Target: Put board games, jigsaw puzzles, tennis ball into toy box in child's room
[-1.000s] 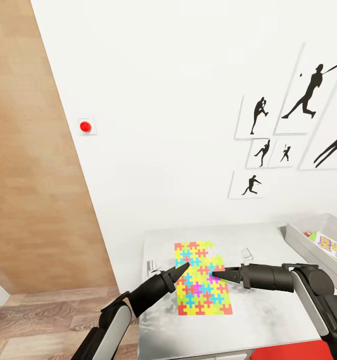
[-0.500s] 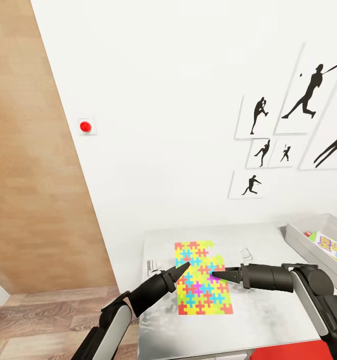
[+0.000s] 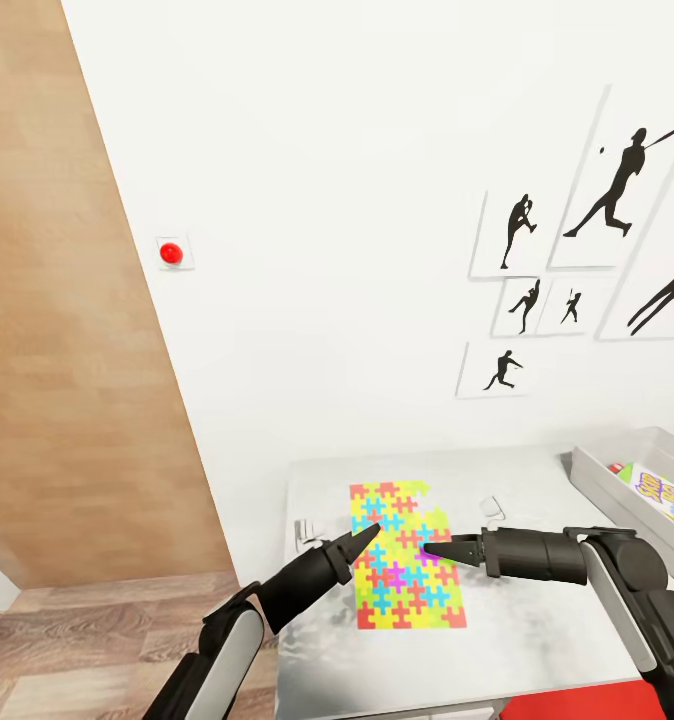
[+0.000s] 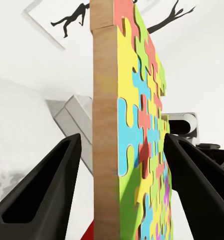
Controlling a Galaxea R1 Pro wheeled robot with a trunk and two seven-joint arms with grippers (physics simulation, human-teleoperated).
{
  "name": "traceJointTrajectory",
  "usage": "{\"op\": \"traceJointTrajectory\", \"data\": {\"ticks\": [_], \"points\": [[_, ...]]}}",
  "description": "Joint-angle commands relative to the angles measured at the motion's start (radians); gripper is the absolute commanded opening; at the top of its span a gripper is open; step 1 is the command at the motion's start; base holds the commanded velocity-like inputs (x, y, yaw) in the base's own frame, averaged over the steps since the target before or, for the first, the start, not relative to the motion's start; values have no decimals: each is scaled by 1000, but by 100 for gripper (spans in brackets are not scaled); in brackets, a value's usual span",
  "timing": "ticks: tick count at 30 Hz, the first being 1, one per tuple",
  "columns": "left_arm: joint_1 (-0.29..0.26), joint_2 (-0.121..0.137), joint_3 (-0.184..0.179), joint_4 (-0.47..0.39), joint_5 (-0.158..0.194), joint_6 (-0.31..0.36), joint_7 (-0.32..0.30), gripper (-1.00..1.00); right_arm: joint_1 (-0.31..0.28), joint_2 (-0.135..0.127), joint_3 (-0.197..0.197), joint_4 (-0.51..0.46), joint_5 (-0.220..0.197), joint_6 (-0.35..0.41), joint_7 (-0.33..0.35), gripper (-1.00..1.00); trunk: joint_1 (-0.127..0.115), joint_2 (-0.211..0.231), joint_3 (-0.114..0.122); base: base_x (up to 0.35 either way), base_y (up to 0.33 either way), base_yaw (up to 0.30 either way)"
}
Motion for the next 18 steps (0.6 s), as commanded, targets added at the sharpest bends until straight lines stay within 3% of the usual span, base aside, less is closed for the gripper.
{"op": "traceJointTrajectory", "data": {"ticks": [1,2,18], "points": [[-1,0,0,0,10,9,0,-100,-1,0,0,0,1,4,3,100,1,-2,-2,0,0,0],[-1,0,0,0,10,9,0,-100,-1,0,0,0,1,4,3,-100,1,-2,-2,0,0,0],[-1,0,0,0,11,9,-2,-100,-2,-1,-1,0,1,4,3,-100,1,-2,-2,0,0,0]]}}
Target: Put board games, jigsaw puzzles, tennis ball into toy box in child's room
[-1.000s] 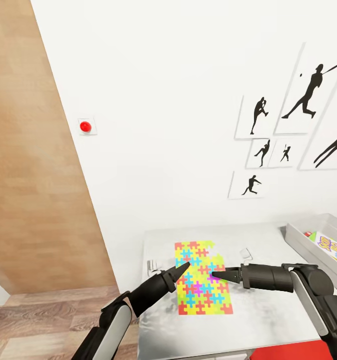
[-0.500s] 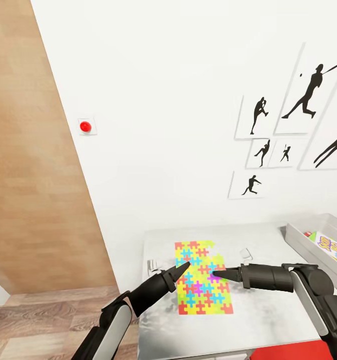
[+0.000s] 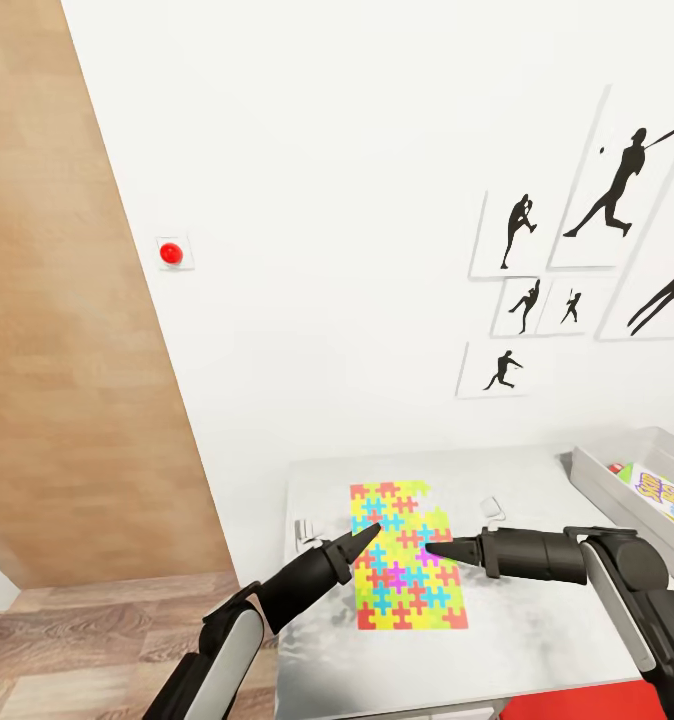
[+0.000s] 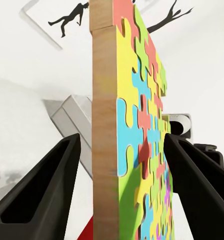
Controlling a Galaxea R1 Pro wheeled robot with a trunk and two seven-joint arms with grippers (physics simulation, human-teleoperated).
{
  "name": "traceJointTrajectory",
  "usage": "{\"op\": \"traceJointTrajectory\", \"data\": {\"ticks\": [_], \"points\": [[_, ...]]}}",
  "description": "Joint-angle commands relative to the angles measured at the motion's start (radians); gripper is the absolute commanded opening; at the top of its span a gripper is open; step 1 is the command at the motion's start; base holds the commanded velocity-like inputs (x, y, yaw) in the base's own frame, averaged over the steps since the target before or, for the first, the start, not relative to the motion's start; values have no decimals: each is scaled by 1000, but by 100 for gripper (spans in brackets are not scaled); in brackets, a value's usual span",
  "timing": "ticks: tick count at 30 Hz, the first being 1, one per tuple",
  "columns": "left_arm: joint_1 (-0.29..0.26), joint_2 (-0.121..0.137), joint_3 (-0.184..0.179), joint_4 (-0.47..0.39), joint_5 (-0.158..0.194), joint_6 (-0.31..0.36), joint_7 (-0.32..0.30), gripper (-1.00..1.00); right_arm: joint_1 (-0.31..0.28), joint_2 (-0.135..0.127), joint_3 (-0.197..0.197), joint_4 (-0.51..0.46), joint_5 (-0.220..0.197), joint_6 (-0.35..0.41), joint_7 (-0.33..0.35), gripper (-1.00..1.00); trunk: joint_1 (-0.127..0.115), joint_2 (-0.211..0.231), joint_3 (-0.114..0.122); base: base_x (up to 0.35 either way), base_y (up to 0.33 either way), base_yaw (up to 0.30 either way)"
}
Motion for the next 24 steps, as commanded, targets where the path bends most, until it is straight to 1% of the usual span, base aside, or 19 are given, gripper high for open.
{"op": "traceJointTrajectory", "data": {"ticks": [1,24], "points": [[-1,0,1,1,0,3,2,-100,-1,0,0,-1,-29,27,7,-100,1,-2,-2,0,0,0],[-2,-1,-4,3,-1,-5,0,-100,-1,-1,0,-1,-31,27,8,-100,1,-2,-2,0,0,0]]}}
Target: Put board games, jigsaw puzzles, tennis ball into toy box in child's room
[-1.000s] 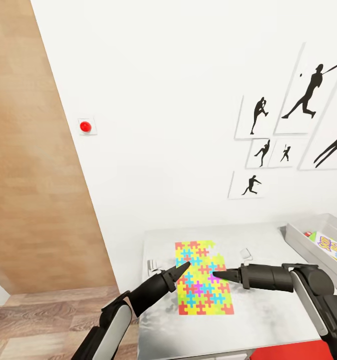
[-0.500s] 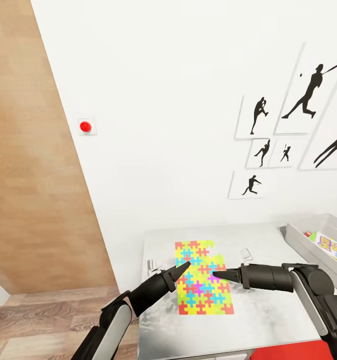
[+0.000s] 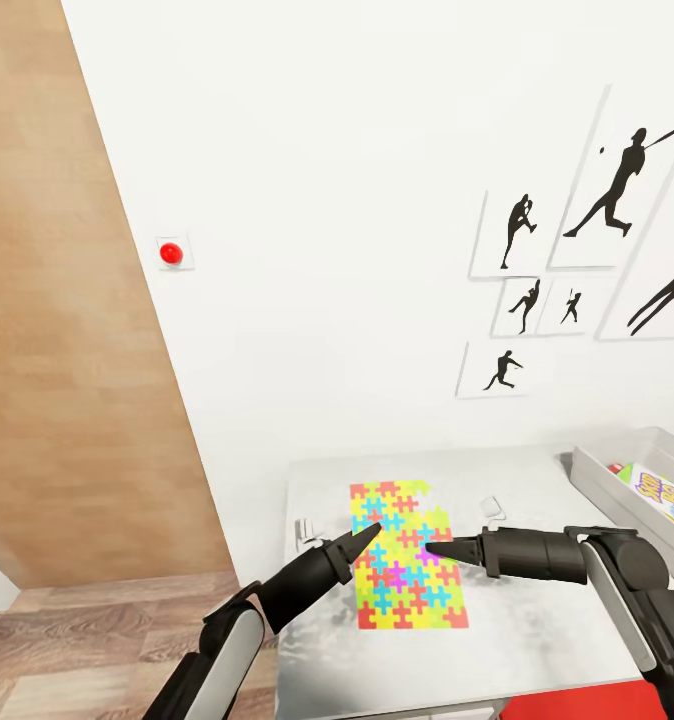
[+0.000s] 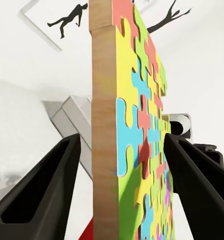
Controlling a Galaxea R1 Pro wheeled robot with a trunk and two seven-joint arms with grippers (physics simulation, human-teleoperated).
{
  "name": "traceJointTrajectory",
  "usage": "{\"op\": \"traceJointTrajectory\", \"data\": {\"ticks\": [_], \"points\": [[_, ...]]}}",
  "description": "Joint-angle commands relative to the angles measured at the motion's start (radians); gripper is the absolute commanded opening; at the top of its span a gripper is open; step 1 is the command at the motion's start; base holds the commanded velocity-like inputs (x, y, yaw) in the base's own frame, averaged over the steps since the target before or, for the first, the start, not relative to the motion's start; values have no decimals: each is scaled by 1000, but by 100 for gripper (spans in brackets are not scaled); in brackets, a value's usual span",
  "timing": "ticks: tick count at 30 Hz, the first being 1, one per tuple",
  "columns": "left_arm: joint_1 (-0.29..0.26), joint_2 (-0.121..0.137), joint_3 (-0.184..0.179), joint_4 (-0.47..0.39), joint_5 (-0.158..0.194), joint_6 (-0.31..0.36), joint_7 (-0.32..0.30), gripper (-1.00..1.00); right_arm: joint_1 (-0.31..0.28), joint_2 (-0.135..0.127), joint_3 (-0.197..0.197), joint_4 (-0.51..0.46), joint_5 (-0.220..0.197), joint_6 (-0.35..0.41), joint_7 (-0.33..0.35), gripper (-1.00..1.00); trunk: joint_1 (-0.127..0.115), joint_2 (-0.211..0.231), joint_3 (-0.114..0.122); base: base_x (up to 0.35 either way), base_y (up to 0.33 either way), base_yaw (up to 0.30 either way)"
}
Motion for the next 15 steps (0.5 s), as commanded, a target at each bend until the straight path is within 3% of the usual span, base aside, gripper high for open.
{"op": "traceJointTrajectory", "data": {"ticks": [1,15], "points": [[-1,-1,-2,2,0,3,2,-100,0,0,0,-1,-27,27,8,-100,1,-2,-2,0,0,0],[-1,-1,-12,3,-1,-11,7,-100,-1,0,-1,-1,-27,27,9,-100,1,-2,-2,0,0,0]]}}
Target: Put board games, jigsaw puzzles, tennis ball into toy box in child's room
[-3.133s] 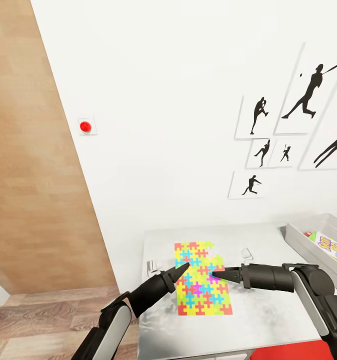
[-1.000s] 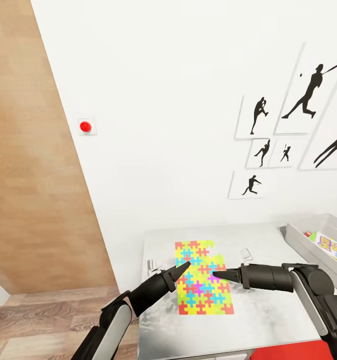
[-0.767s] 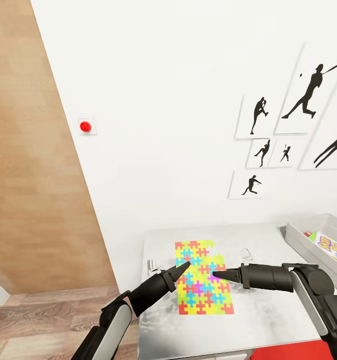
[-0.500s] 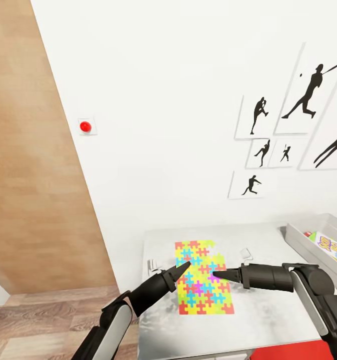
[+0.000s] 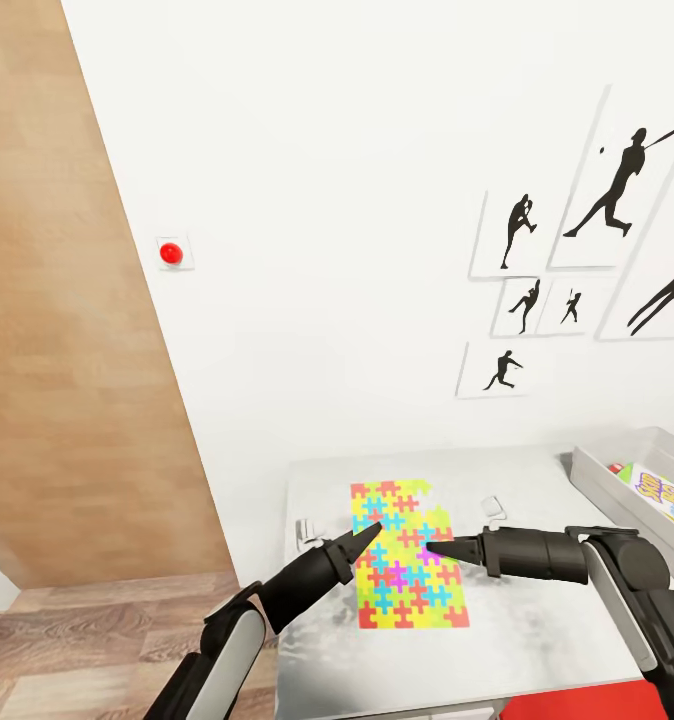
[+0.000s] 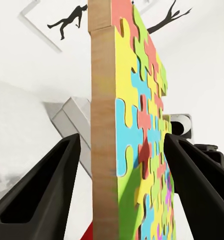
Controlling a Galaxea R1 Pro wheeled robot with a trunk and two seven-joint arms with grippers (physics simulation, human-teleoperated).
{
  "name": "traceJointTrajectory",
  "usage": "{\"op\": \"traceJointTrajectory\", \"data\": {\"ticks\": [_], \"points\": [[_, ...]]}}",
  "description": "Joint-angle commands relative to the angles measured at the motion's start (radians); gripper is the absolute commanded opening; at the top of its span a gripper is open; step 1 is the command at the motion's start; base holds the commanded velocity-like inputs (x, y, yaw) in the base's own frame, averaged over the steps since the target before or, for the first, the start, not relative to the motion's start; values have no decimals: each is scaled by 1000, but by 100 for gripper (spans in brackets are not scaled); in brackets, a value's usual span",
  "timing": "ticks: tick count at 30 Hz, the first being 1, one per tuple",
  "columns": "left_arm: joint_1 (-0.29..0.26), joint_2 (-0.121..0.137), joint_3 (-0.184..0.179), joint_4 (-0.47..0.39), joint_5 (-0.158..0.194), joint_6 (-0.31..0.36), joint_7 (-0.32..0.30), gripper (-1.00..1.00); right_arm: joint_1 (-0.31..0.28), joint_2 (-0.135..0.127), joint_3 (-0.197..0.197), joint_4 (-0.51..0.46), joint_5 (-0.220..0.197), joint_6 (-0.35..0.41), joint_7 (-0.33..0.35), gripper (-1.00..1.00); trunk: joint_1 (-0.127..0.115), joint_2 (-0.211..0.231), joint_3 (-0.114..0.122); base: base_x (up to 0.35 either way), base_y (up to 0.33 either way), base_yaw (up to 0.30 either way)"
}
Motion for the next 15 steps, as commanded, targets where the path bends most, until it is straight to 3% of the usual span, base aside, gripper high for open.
{"op": "traceJointTrajectory", "data": {"ticks": [1,2,3,15], "points": [[-1,-1,-5,2,0,2,3,-100,-1,1,3,-1,-27,29,8,-100,1,-2,-2,0,0,0],[-1,-1,-5,2,0,2,2,-100,-1,1,2,-1,-27,29,8,-100,1,-2,-2,0,0,0],[0,-1,-5,2,-1,0,2,100,-1,1,2,-1,-27,29,8,-100,1,-2,-2,0,0,0],[-1,-1,-7,2,0,-13,2,100,-1,1,2,-1,-27,29,8,-100,1,-2,-2,0,0,0]]}}
